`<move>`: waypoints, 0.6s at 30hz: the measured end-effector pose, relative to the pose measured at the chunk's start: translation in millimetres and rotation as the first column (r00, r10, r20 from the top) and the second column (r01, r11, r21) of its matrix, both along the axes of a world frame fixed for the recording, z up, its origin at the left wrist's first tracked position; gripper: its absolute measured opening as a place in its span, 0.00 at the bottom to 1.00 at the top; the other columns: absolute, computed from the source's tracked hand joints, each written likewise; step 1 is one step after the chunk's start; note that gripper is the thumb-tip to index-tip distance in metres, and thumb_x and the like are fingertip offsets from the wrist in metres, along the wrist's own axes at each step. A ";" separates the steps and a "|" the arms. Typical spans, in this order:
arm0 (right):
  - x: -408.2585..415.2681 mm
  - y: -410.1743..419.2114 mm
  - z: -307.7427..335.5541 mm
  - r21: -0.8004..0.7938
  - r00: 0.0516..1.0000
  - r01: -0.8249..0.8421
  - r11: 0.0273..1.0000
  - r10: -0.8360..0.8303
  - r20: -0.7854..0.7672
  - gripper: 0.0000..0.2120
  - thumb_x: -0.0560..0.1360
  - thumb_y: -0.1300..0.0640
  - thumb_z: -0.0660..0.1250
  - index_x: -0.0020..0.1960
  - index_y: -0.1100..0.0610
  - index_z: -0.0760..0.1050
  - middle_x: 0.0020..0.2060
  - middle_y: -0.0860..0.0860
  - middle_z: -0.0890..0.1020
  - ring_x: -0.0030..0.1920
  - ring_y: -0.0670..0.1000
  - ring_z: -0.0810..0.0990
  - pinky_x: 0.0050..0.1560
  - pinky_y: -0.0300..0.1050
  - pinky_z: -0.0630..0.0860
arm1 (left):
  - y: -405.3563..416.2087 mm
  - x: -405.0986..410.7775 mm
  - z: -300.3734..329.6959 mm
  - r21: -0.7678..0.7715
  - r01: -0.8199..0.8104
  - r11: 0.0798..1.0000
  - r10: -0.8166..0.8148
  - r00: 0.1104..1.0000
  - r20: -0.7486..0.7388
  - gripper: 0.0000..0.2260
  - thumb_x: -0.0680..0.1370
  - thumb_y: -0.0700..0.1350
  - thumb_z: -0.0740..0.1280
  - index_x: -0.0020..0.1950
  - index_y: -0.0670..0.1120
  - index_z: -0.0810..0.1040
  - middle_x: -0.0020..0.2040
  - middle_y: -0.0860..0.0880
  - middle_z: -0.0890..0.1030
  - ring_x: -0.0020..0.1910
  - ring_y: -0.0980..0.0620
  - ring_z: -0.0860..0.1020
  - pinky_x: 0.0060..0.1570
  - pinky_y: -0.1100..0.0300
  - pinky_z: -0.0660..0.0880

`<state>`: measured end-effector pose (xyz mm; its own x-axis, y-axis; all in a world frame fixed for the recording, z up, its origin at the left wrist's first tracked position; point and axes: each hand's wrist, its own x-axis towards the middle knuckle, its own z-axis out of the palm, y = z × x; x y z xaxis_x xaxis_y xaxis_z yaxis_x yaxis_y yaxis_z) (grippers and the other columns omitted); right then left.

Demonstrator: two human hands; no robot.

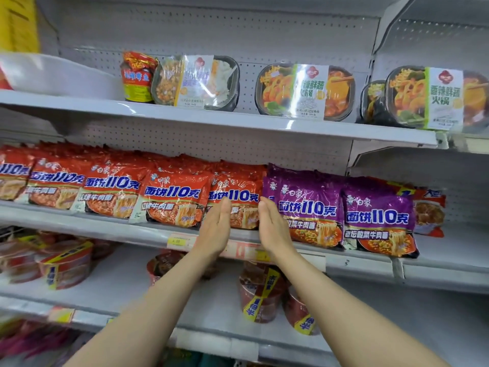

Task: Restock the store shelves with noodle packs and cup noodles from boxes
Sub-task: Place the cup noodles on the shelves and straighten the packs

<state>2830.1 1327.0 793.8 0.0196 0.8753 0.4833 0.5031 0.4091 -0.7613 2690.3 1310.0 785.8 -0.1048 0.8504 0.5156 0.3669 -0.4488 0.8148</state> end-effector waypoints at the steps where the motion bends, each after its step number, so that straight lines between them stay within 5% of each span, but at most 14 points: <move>1: -3.5 0.6 1.9 -0.006 1.000 -0.020 1.000 0.020 -0.003 0.23 0.86 0.44 0.47 0.76 0.51 0.66 0.70 0.47 0.73 0.70 0.48 0.70 0.68 0.44 0.63 | -0.2 -3.2 0.7 0.004 -0.019 1.000 0.019 1.000 -0.005 0.15 0.87 0.55 0.46 0.55 0.58 0.72 0.52 0.64 0.73 0.48 0.79 0.70 0.56 0.75 0.66; 3: -10.0 0.5 3.6 -0.022 0.999 -0.046 0.999 0.046 0.013 0.22 0.87 0.45 0.46 0.72 0.53 0.69 0.66 0.50 0.76 0.65 0.48 0.72 0.61 0.41 0.63 | -3.5 -8.3 2.4 -0.007 -0.047 0.999 0.047 0.999 0.000 0.13 0.87 0.54 0.46 0.48 0.61 0.67 0.46 0.66 0.69 0.41 0.84 0.67 0.43 0.84 0.62; 5: -16.7 3.1 0.4 -0.053 0.997 -0.062 0.997 0.064 0.036 0.21 0.86 0.45 0.46 0.68 0.53 0.71 0.62 0.50 0.77 0.65 0.50 0.74 0.60 0.42 0.65 | -2.0 -15.2 0.5 -0.014 -0.052 0.999 0.052 0.998 0.018 0.12 0.87 0.55 0.46 0.50 0.60 0.67 0.48 0.68 0.68 0.42 0.85 0.66 0.45 0.85 0.62; 8: -28.3 9.4 -5.7 -0.062 0.997 -0.076 0.995 0.078 0.028 0.24 0.84 0.39 0.44 0.64 0.51 0.71 0.62 0.47 0.77 0.67 0.52 0.74 0.69 0.52 0.70 | 6.6 -28.2 -5.1 0.008 -0.085 0.996 0.085 0.995 0.049 0.21 0.85 0.61 0.45 0.58 0.55 0.75 0.55 0.60 0.78 0.55 0.70 0.74 0.58 0.69 0.70; 10: -36.0 12.4 -4.1 -0.068 0.997 -0.068 0.995 0.070 0.027 0.25 0.84 0.39 0.45 0.71 0.51 0.69 0.69 0.48 0.74 0.70 0.49 0.71 0.72 0.51 0.67 | 15.6 -36.9 -5.5 0.038 -0.101 0.994 0.098 0.993 0.067 0.25 0.84 0.63 0.44 0.59 0.51 0.77 0.56 0.55 0.80 0.57 0.61 0.76 0.58 0.63 0.71; 15: -62.4 17.7 5.0 -0.039 0.996 -0.087 0.995 0.086 -0.026 0.22 0.87 0.46 0.47 0.73 0.53 0.69 0.68 0.48 0.74 0.70 0.48 0.71 0.65 0.42 0.63 | 27.3 -66.5 0.2 0.164 -0.362 0.918 0.352 0.932 0.090 0.23 0.82 0.63 0.42 0.40 0.51 0.67 0.40 0.52 0.72 0.44 0.48 0.69 0.48 0.51 0.67; 18: -89.3 24.2 9.3 -0.019 0.996 -0.069 0.997 0.067 -0.055 0.23 0.86 0.45 0.47 0.76 0.52 0.66 0.72 0.47 0.72 0.73 0.48 0.68 0.66 0.42 0.60 | 36.8 -100.8 1.7 0.142 -0.440 0.887 0.436 0.898 0.057 0.27 0.82 0.60 0.44 0.56 0.44 0.74 0.55 0.46 0.77 0.56 0.46 0.70 0.60 0.50 0.65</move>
<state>2740.7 1351.2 803.1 -0.0146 0.8854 0.4646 0.4323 0.4246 -0.7955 2589.5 1346.8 787.5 -0.4622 0.6297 0.6243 0.5362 -0.3623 0.7624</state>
